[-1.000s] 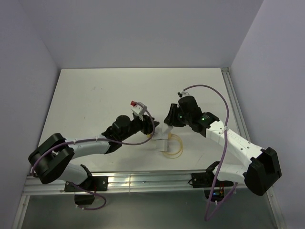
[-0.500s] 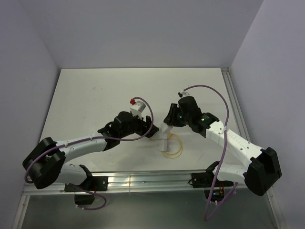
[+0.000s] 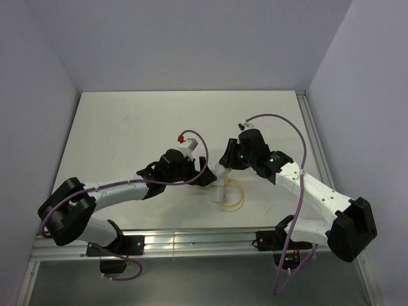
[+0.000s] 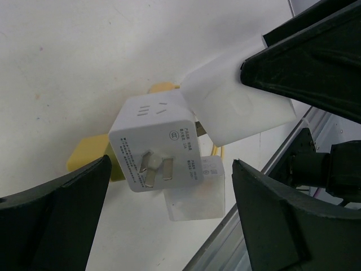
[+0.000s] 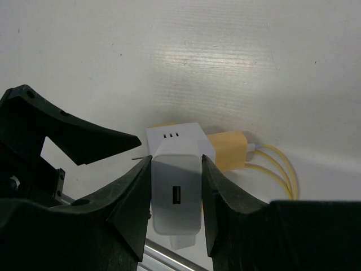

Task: Insert the plug
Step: Insert the plug into the socket.

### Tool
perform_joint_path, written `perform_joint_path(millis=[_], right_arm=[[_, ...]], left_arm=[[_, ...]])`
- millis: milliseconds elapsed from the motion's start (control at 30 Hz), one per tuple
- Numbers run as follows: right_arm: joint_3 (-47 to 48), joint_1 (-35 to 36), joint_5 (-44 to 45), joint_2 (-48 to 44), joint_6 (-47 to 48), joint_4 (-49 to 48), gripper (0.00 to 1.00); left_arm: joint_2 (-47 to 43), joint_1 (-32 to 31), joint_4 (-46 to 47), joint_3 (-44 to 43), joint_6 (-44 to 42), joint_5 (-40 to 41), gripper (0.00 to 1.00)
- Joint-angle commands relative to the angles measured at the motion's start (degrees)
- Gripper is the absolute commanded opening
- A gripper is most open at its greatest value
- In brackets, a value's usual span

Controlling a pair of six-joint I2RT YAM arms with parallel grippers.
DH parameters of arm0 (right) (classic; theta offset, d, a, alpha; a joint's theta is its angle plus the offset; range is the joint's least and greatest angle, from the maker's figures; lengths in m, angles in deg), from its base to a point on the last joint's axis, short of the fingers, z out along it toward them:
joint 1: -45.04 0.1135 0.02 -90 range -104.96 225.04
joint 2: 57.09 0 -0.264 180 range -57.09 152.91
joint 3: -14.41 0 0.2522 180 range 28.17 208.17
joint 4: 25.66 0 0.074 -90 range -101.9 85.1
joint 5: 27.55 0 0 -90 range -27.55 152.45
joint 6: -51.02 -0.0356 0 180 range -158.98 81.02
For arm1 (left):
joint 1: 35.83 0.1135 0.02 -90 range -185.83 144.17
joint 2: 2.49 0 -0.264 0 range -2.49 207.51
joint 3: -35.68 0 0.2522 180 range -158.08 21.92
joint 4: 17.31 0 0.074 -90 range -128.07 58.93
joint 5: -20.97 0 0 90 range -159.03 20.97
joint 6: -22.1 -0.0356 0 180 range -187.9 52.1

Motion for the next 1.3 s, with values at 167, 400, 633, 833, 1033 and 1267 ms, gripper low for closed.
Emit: perform_joint_path(millis=[167,400,633,833,1033,1267], right_arm=[[-1.0,0.5,1.3,-1.3,0.2,-0.1,0.00],[-0.9,0.5,0.9,-1.0,0.1,-0.3,0.00],[-0.6,0.5,1.1,-0.7,0.1,0.1,0.00],[-0.4,0.9,1.4,-0.9,0.1,0.6,0.00],[-0.1,0.9,1.4,-0.6,0.1,0.7,0.00],[0.0,1.0,1.7,-0.7,0.3,1.2,0.00]], left_arm=[[3.1,-0.5,3.1,-2.7,1.0,-2.7,0.88],[3.9,-0.5,3.7,-2.5,0.3,-1.1,0.86],[5.3,-0.4,4.1,-3.3,0.4,-0.6,0.78],[5.2,-0.3,3.5,-3.7,0.6,1.8,0.79],[4.5,-0.4,3.8,-4.1,-0.1,3.8,0.79],[2.9,-0.2,6.7,-2.6,-0.5,4.9,0.74]])
